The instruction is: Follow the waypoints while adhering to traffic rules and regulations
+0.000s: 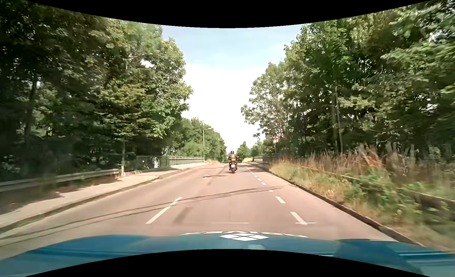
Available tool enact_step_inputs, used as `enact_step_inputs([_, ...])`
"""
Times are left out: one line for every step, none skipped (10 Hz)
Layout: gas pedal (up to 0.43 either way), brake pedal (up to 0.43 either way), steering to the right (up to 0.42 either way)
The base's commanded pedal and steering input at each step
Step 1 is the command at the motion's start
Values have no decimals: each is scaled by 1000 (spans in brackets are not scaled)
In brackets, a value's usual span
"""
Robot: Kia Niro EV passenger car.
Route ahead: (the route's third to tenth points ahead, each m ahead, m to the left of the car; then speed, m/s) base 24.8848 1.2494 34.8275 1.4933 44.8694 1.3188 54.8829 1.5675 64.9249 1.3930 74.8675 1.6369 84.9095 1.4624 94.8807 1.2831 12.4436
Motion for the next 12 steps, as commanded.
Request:
enact_step_inputs([87,0,-9])
enact_step_inputs([67,0,-5])
enact_step_inputs([59,0,-5])
enact_step_inputs([59,0,-5])
enact_step_inputs([59,0,-5])
enact_step_inputs([59,0,-5])
enact_step_inputs([59,0,-4])
enact_step_inputs([59,0,-3])
enact_step_inputs([59,0,-2])
enact_step_inputs([59,0,-2])
enact_step_inputs([39,0,-2])
enact_step_inputs([28,0,-2])
